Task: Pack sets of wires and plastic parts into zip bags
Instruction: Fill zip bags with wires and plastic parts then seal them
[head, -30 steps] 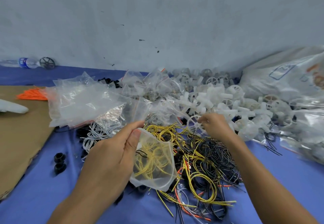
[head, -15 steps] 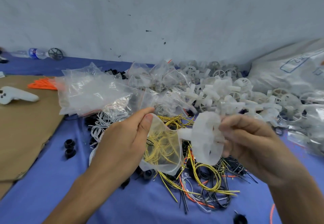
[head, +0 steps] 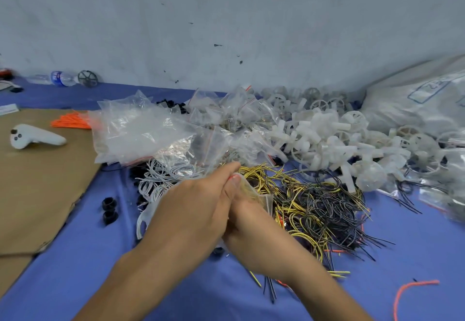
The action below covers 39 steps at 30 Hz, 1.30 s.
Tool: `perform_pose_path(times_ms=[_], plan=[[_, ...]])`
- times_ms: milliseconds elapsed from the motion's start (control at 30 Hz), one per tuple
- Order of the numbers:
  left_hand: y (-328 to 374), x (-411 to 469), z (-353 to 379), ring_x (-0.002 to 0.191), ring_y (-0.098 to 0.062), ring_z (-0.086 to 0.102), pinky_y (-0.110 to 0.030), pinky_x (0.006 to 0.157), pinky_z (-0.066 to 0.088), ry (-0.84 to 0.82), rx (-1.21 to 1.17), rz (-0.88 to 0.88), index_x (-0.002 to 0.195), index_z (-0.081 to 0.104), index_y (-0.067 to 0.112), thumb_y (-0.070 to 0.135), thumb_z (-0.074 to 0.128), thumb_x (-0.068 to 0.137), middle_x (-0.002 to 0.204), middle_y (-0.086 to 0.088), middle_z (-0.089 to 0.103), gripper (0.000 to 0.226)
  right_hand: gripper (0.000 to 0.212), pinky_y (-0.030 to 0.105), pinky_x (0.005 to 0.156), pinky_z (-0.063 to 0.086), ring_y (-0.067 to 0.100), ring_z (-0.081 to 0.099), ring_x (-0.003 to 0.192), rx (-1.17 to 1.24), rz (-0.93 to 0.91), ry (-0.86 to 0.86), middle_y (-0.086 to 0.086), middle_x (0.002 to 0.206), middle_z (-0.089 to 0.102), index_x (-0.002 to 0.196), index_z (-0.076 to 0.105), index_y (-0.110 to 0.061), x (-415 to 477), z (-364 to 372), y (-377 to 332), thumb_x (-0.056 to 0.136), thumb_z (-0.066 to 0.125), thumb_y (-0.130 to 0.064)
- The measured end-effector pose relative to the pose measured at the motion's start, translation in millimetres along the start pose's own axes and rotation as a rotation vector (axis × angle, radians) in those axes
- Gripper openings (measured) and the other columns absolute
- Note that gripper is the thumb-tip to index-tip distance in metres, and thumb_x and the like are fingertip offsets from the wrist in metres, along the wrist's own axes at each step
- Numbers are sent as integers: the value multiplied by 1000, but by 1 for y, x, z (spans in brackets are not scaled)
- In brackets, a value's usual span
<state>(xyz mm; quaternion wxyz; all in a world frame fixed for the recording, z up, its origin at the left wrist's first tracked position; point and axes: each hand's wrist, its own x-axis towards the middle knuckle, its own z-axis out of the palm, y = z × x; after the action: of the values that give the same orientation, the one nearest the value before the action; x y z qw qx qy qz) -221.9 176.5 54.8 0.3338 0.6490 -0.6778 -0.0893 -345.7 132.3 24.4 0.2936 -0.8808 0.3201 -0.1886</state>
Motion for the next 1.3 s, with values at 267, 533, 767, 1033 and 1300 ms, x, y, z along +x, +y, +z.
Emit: perform_pose_path(times_ms=[267,533,767,1033,1300], plan=[[-15,3,-10,76,-6,62,-28,75,48,124,-165,-38,129,60,40,58,32,92,67,12,63,50,31,18,79,51,6,65,99,288,14,112,-11,113,68,125,64,-35,-80,-64,-1,98,59,-22],[-16,4,-4,74,1,59,-22,69,44,140,-181,-36,129,61,38,57,36,95,64,13,62,46,16,16,75,46,-3,59,85,-245,692,-35,-15,88,64,86,62,-46,-184,-60,86,86,71,-33],[-17,1,-2,80,-12,64,-34,73,46,137,-189,-41,129,59,38,53,37,95,75,21,63,44,16,15,72,44,-2,58,81,-209,722,-34,-11,87,61,83,62,-38,-194,-31,101,78,76,-33],[-17,-5,-2,84,7,55,-21,69,42,139,-181,-36,128,60,40,53,36,94,68,17,62,44,20,25,75,52,0,64,72,-121,748,41,-22,76,67,78,63,-37,-191,-29,99,79,75,-22],[-16,-2,-5,71,5,56,-24,67,42,94,-157,-6,128,58,40,53,36,94,66,28,58,42,23,37,76,58,23,71,80,410,385,232,7,86,73,99,70,-27,-153,-50,38,80,77,-38]])
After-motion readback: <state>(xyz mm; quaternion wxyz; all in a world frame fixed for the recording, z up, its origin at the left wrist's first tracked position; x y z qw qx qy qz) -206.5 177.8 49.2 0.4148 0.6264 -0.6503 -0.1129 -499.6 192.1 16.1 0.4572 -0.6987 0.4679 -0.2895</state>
